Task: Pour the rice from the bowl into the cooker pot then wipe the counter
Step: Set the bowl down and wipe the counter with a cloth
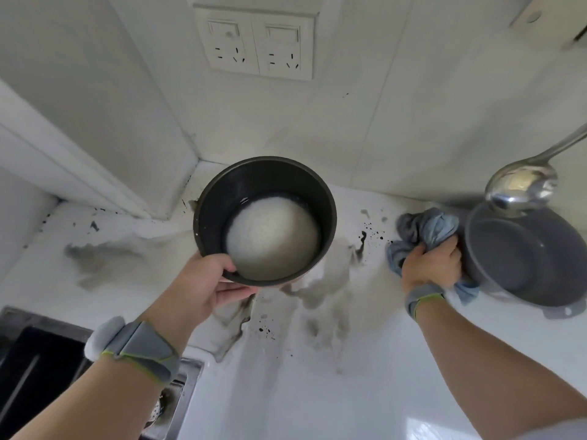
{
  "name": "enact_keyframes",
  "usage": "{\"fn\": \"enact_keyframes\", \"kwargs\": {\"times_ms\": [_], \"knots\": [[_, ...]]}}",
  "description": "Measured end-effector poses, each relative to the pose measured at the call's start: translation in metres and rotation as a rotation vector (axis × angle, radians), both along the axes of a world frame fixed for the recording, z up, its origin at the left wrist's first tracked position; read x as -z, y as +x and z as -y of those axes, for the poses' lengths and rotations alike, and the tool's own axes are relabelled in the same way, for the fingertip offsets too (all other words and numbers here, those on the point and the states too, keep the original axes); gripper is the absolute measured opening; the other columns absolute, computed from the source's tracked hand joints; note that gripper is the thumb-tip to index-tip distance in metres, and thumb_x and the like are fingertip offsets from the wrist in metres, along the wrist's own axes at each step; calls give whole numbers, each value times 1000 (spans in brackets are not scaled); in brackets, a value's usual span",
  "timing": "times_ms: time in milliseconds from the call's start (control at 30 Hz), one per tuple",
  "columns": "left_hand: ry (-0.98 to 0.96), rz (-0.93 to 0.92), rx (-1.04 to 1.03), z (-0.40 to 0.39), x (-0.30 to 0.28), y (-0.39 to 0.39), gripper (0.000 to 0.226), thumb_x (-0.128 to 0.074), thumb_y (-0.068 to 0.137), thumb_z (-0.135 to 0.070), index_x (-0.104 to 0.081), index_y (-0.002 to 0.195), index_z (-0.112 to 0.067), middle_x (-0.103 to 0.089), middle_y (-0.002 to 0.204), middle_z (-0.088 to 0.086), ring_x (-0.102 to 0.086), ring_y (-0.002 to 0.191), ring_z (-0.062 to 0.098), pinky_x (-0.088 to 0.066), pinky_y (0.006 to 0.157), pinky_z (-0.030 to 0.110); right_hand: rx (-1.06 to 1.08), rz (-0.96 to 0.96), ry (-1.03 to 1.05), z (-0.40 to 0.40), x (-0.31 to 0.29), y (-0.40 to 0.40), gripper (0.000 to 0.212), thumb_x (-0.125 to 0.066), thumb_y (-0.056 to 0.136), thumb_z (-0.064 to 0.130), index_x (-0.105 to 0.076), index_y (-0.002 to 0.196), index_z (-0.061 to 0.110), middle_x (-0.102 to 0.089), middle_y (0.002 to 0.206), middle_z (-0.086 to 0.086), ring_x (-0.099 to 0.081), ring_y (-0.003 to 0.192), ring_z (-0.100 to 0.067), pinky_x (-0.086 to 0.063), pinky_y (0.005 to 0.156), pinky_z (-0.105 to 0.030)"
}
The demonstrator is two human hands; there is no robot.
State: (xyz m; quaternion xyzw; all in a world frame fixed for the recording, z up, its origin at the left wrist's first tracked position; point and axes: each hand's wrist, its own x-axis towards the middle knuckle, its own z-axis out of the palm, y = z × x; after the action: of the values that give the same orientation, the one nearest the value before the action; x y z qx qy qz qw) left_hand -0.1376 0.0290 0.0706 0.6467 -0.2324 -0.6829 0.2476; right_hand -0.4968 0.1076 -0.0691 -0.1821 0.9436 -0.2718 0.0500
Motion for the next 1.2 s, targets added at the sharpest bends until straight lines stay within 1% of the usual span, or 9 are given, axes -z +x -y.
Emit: {"fn": "enact_keyframes", "kwargs": {"times_ms": [167, 267, 333, 433, 633, 767, 967, 1100, 1200], "knots": [[1, 11, -10, 7, 9, 16, 39, -45, 91, 9, -53, 127, 0, -72, 96, 30, -76, 82, 49, -66, 63, 48, -215, -5, 29, 45, -4, -16, 57, -60, 96, 12, -44, 147, -7, -48, 148, -32, -50, 129, -51, -40, 107, -57], [-14, 20, -8, 12, 10, 21, 36, -43, 90, 10, -53, 123, 0, -74, 81, 25, -76, 78, 48, -65, 60, 45, -367, -56, 43, 54, -5, -12, 51, -60, 90, 6, -51, 138, -9, -53, 141, -33, -53, 124, -51, -44, 102, -59], [-9, 25, -8, 16, 13, 25, 36, -43, 91, 10, -53, 123, 0, -72, 89, 28, -76, 82, 49, -66, 63, 48, -488, -63, 53, 56, -4, -5, 48, -61, 86, 4, -54, 132, -10, -57, 134, -32, -55, 120, -51, -46, 100, -58], [5, 17, -21, 19, 17, 31, 38, -43, 90, 10, -52, 127, 1, -68, 104, 33, -75, 88, 51, -65, 65, 48, -665, -42, 49, 54, -1, 20, 60, -62, 86, 2, -52, 145, -5, -58, 143, -28, -54, 129, -49, -42, 110, -55], [2, 55, -70, 33, 16, 46, 41, -44, 87, 9, -53, 127, 6, -70, 99, 34, -76, 78, 46, -64, 60, 45, -818, -23, -28, 28, 7, 109, 66, -68, 79, 2, -58, 144, 0, -65, 130, -26, -60, 113, -49, -48, 103, -53], [-20, 80, -69, 44, 8, 51, 42, -44, 88, 8, -52, 128, 7, -74, 84, 32, -77, 76, 46, -63, 58, 41, -931, -3, -50, -3, 9, 184, 70, -69, 76, 10, -58, 145, 6, -65, 128, -17, -55, 107, -36, -49, 92, -46], [-35, 89, -75, 43, -8, 53, 42, -44, 90, 6, -51, 131, 8, -72, 98, 39, -77, 78, 44, -63, 56, 40, -1144, 108, -41, -28, -3, 272, 67, -56, 84, 14, -53, 151, 15, -62, 139, -7, -58, 122, -31, -45, 105, -43], [-26, 70, -79, 38, -12, 47, 37, -44, 90, 5, -52, 126, 8, -73, 91, 37, -77, 76, 43, -63, 56, 39, -1240, -49, -2, -25, -17, 253, 66, -45, 84, 22, -52, 149, 21, -61, 129, -6, -59, 107, -32, -49, 90, -47], [-28, 55, -73, 37, -12, 37, 34, -45, 89, 6, -53, 122, 6, -73, 82, 33, -77, 73, 44, -63, 56, 40, -1256, -183, 12, -27, -24, 206, 67, -52, 81, 21, -55, 148, 19, -63, 129, -7, -61, 105, -35, -49, 85, -47]]}}
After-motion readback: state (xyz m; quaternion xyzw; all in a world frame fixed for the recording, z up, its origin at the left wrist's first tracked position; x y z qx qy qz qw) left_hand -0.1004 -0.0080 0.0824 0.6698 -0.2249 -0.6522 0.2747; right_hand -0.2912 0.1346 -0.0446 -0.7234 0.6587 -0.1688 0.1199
